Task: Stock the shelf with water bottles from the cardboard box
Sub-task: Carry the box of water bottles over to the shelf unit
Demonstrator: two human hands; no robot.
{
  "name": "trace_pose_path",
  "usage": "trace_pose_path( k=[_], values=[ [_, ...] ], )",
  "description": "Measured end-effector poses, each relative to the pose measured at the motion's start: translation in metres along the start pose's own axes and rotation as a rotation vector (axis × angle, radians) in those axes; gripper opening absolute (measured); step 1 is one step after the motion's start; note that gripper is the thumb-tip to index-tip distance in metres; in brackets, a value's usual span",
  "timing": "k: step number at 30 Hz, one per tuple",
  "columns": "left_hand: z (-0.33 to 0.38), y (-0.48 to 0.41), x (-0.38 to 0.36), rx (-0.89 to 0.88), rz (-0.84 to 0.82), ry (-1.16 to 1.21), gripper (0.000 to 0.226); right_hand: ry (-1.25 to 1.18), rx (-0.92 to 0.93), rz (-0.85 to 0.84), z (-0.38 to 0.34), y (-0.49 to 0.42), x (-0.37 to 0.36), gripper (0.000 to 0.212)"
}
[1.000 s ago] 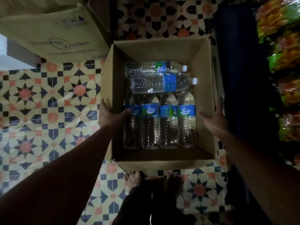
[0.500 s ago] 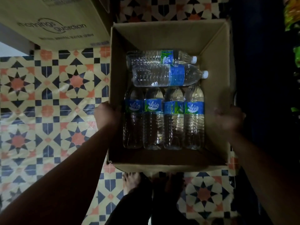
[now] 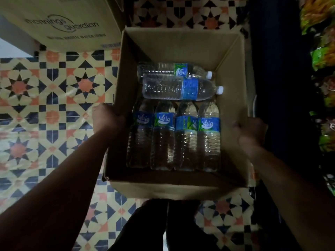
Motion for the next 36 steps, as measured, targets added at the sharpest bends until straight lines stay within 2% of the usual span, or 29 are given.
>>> trace_pose_path(
  k=[2, 4, 8, 11, 18, 22, 25, 29, 36],
  values=[
    [-0.007, 0.009, 0.007, -0.005, -0.019, 0.005, 0.017, -0.055, -0.02, -0.072, 0.007, 0.017, 0.003, 0.042],
    [-0.014, 0.019, 0.016, -0.017, -0.041, -0.009, 0.014, -0.115, -0.034, -0.126, 0.011, 0.037, 0.007, 0.036],
    [-0.022, 0.039, 0.031, -0.034, -0.072, -0.076, 0.016, -0.118, -0.096, -0.015, 0.022, 0.075, 0.018, 0.036],
    [-0.032, 0.052, 0.044, -0.028, -0.079, -0.133, 0.016, -0.13, -0.064, 0.017, 0.024, 0.105, 0.025, 0.028],
    [-0.067, 0.095, 0.07, -0.026, -0.091, -0.152, 0.017, -0.124, -0.114, -0.019, 0.05, 0.162, 0.026, 0.028],
    [-0.093, 0.126, 0.09, -0.037, -0.049, -0.162, 0.012, -0.074, -0.045, 0.008, 0.065, 0.194, 0.024, 0.044],
    [-0.111, 0.155, 0.107, -0.05, -0.022, -0.193, 0.016, -0.033, 0.004, -0.024, 0.073, 0.218, 0.027, 0.039],
    [-0.128, 0.188, 0.134, -0.074, 0.007, -0.163, 0.022, -0.112, 0.007, -0.035, 0.072, 0.261, 0.043, 0.035],
    [-0.181, 0.207, 0.152, -0.065, -0.026, -0.177, 0.024, -0.091, -0.086, -0.099, 0.088, 0.317, 0.031, 0.033]
  ],
)
Point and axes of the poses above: each hand's wrist, its own y-axis away from the middle knuckle, its own x-axis out of the back of the hand, z = x × y, the point moved 7 cm from there along -y, towards the middle knuckle, and after that the axes turned 4 degrees about y, right-handed, at the moved point
